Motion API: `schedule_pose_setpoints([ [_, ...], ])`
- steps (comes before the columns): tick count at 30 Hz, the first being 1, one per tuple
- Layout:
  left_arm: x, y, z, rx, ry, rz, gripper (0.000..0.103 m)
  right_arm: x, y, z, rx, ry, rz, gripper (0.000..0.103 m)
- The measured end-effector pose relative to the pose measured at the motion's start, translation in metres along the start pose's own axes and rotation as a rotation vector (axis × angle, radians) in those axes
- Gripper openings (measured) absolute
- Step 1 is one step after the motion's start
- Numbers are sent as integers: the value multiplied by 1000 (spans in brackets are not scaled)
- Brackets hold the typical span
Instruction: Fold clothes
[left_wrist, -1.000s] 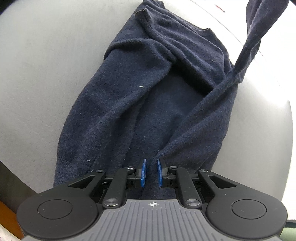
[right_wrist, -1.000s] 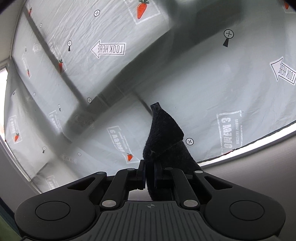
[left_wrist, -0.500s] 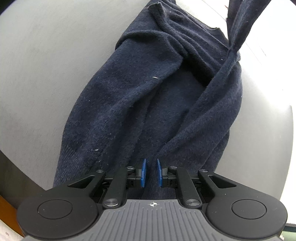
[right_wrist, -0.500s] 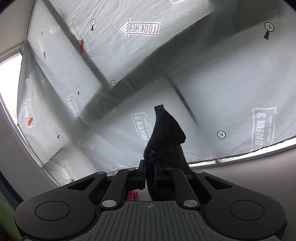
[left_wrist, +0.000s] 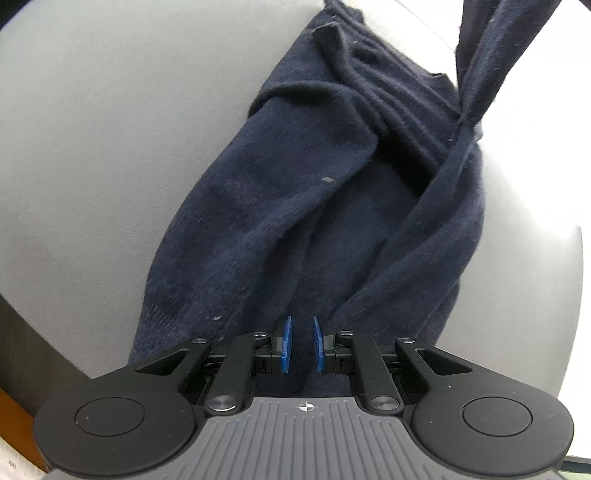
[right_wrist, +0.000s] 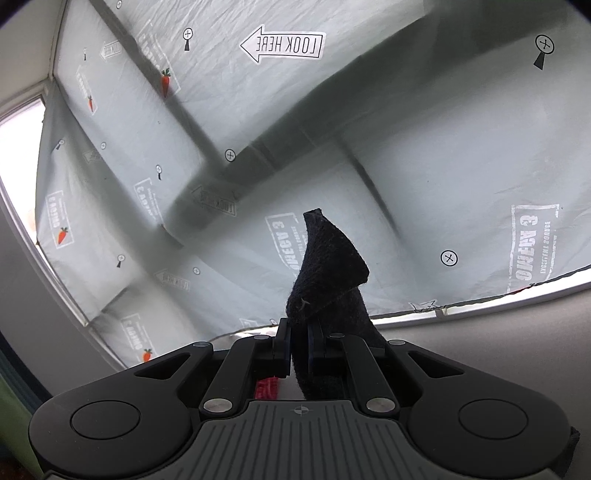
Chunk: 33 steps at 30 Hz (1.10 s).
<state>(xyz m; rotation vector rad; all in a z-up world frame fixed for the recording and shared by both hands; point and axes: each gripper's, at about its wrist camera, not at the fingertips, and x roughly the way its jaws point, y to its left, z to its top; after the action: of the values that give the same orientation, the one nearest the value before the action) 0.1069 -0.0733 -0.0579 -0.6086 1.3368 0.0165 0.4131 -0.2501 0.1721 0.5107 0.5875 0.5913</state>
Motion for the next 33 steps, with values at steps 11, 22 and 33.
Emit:
schedule_pose_setpoints([
  [11, 9, -93, 4, 354, -133, -192, 39, -11, -15, 1, 34, 0, 3, 12],
  [22, 63, -83, 45, 157, -145, -179, 38, -33, -27, 9, 52, -9, -2, 12],
  [33, 52, 10, 68, -95, -163, -201, 38, -23, -24, -5, 59, 16, 19, 12],
])
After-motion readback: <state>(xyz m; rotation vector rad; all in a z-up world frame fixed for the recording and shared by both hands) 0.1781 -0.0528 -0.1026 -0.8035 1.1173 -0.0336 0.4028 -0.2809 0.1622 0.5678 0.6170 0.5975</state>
